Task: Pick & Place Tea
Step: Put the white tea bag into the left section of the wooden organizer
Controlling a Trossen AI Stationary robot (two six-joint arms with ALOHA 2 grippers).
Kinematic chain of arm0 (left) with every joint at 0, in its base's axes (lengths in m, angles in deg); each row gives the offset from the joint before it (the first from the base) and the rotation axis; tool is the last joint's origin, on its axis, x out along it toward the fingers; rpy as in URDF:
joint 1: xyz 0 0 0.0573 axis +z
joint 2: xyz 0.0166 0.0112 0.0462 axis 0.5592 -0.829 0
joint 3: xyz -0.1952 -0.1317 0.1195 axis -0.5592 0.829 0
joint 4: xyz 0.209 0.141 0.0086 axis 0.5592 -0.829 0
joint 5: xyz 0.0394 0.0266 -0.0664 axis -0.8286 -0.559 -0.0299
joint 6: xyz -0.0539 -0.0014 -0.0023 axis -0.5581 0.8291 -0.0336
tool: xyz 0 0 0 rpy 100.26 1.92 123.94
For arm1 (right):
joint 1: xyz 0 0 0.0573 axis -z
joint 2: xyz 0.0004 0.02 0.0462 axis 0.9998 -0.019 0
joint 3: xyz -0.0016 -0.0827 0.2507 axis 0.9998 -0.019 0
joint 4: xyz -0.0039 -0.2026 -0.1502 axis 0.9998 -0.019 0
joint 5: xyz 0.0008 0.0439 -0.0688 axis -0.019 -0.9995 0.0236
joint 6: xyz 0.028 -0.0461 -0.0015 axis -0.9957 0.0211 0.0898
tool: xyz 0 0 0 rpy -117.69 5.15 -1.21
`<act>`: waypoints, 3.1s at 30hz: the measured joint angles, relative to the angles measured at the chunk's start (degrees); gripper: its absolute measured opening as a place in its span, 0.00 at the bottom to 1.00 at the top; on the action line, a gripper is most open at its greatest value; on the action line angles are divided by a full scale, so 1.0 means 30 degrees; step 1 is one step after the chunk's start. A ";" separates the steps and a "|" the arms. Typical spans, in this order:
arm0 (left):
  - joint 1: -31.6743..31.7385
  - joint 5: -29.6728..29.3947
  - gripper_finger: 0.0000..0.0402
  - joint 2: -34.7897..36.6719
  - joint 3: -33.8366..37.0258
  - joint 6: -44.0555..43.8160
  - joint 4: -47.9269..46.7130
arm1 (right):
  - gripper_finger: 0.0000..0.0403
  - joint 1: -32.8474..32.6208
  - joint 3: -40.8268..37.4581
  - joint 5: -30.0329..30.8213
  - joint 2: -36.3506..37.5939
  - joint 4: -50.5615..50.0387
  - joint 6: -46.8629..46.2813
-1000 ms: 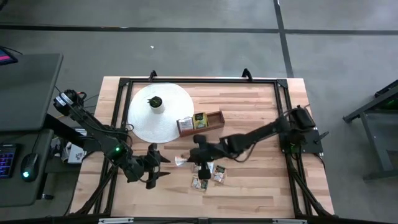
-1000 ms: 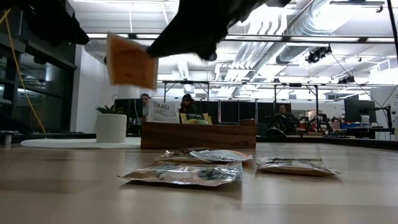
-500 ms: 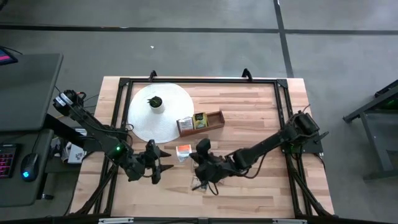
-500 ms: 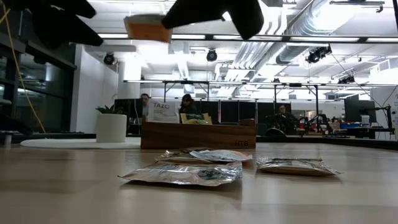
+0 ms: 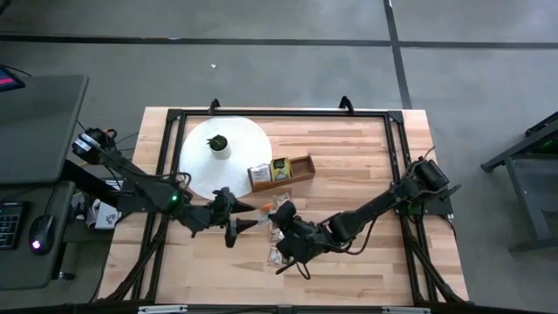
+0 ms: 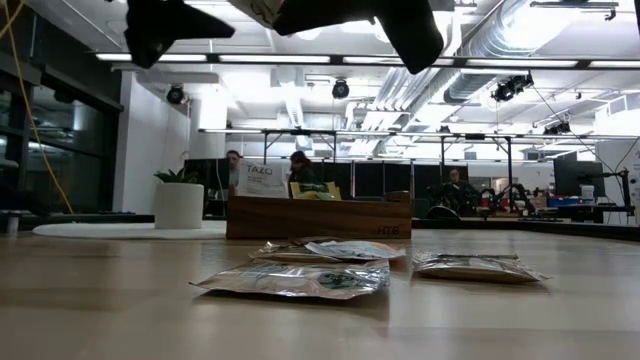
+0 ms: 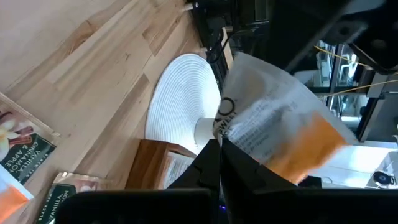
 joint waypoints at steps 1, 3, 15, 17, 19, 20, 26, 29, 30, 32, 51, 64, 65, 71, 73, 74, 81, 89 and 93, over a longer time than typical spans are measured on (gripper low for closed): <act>0.0136 0.0188 0.59 -0.0003 0.0000 0.0113 0.0162 | 0.00 0.0000 0.0000 0.0014 0.0000 0.0000 -0.0128; 0.0298 0.0419 0.59 -0.0003 0.0000 0.0183 0.0199 | 0.00 0.0000 0.0000 0.0018 0.0000 0.0000 -0.0435; 0.0346 0.1606 0.59 -0.0003 0.0000 0.0518 0.0993 | 0.00 0.0241 -0.0007 0.0536 0.0000 -0.0568 -0.2133; 0.0346 0.1589 0.59 -0.0003 0.0000 0.0518 0.0981 | 0.00 0.0261 -0.0015 0.0625 0.0000 -0.0568 -0.2154; 0.0346 0.1555 0.59 0.0000 0.0000 0.0518 0.0981 | 0.00 0.0285 -0.0015 0.0787 0.0000 -0.0568 -0.2155; 0.0346 0.1554 0.59 -0.0002 0.0000 0.0518 0.0957 | 0.00 0.0306 -0.0015 0.0813 0.0000 -0.0568 -0.2161; 0.0346 0.0907 0.59 -0.0149 0.0000 0.0409 0.0678 | 0.00 0.0379 -0.0015 0.0915 0.0000 -0.0268 -0.2161; 0.0353 0.0877 0.59 -0.0149 0.0000 0.0372 0.0483 | 0.00 0.0379 -0.0022 0.0947 0.0000 0.0166 -0.2115; 0.0349 0.0877 0.59 -0.0149 0.0000 0.0372 0.0369 | 0.00 0.0379 -0.0022 0.0951 0.0000 0.0392 -0.2040; 0.0353 0.0769 0.59 -0.0149 0.0000 0.0372 0.0365 | 0.00 0.0379 -0.0022 0.0888 0.0000 0.0617 -0.1998; 0.0353 -0.0584 0.53 -0.0149 0.0000 -0.0145 -0.0996 | 0.00 0.0379 -0.0022 0.0900 0.0000 0.1042 -0.2146; 0.0353 -0.0609 0.02 -0.0156 0.0000 0.0428 -0.1542 | 0.00 0.0386 -0.0022 0.0893 0.0000 0.1049 -0.2158; 0.0353 -0.0616 0.03 -0.0156 0.0000 0.0486 -0.1553 | 0.00 0.0386 -0.0022 0.0893 0.0000 0.1055 -0.2156; 0.0352 -0.0770 0.00 -0.0156 0.0000 0.1143 -0.1540 | 0.00 0.0295 -0.0022 0.1302 -0.0005 0.1531 -0.2161; 0.0346 -0.0981 0.00 -0.0156 -0.0007 0.1350 -0.1455 | 0.00 0.0167 -0.0022 0.1440 0.0029 0.1779 -0.2182; 0.0346 -0.1038 0.00 -0.0156 -0.0014 0.1378 -0.1426 | 0.00 0.0128 -0.0022 0.1374 0.0069 0.1818 -0.2341; 0.0353 -0.1287 0.00 -0.0149 -0.0087 0.1490 -0.1282 | 0.02 0.0095 -0.0044 0.1535 0.1246 0.1723 -0.5143; 0.0353 -0.1026 0.00 0.0305 0.0017 0.2417 -0.1944 | 0.11 -0.0009 -0.0017 0.0761 0.3878 0.0255 -1.0660; 0.0641 0.0156 0.00 0.0463 0.0000 0.3091 -0.1942 | 0.20 0.0465 -0.0015 -0.2857 0.5333 -0.1208 -1.5378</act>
